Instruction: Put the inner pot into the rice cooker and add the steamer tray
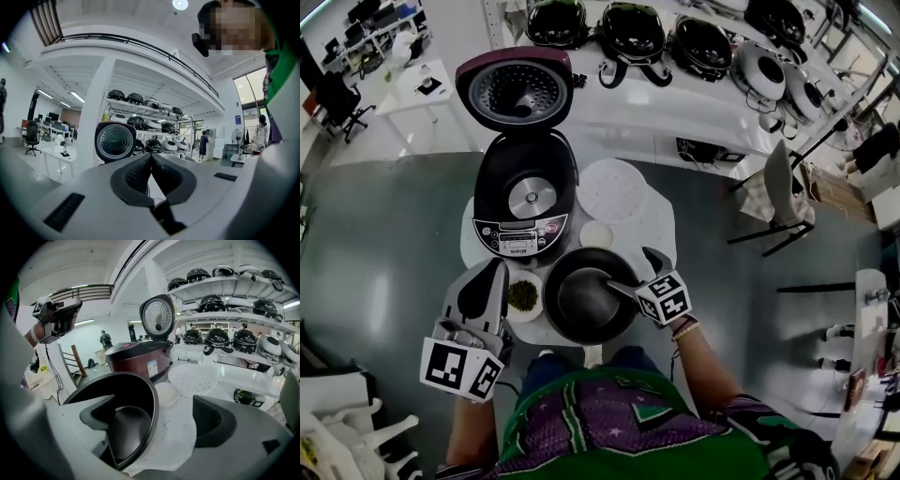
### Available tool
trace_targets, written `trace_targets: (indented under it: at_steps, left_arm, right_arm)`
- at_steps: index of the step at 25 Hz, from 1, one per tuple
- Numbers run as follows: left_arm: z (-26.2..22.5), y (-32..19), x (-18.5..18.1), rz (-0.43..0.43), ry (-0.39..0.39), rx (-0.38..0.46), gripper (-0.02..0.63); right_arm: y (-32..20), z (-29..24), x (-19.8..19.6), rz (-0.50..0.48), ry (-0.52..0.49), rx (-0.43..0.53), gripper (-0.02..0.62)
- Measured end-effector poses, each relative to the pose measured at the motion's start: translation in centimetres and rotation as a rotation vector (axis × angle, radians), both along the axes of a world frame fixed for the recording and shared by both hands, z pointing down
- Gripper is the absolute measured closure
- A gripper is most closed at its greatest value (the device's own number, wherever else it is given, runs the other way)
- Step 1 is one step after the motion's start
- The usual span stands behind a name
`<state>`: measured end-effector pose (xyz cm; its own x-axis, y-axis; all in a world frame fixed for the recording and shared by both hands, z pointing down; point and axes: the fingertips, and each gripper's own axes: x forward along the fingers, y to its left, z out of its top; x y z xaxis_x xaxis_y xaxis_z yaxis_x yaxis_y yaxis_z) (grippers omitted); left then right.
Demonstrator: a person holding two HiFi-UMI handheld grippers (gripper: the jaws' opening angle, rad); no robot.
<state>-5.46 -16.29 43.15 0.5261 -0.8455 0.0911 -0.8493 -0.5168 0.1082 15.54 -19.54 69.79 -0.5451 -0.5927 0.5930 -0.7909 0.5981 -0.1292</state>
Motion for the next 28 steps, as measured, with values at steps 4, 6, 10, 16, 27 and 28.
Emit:
trace_targets:
  at_steps: [4, 6, 10, 16, 27, 28]
  left_arm:
    - [0.6, -0.3, 0.1, -0.026, 0.001, -0.017, 0.584]
    - [0.9, -0.4, 0.1, -0.037, 0.000, -0.022, 0.584]
    - [1.4, -0.4, -0.2, -0.059, 0.002, -0.028, 0.584]
    - [1.7, -0.6, -0.6, -0.092, 0.012, -0.036, 0.584]
    - [1.2, -0.6, -0.1, -0.093, 0.003, -0.026, 0.584]
    - [1.1, -0.5, 0.0, -0.090, 0.003, -0.026, 0.584]
  right_arm:
    - [-0.3, 2.0, -0.3, -0.036, 0.026, -0.035, 0.092]
    - [-0.4, 2.8, -0.7, -0.053, 0.032, -0.055, 0.092]
    - [-0.4, 4.0, -1.0, -0.073, 0.050, -0.080, 0.101]
    - [-1.0, 4.0, -0.4, -0.042, 0.057, -0.082, 0.176]
    - [-0.5, 4.4, -0.3, -0.043, 0.221, -0.115, 0.586]
    - [-0.5, 4.4, -0.2, -0.036, 0.213, -0.122, 0.588]
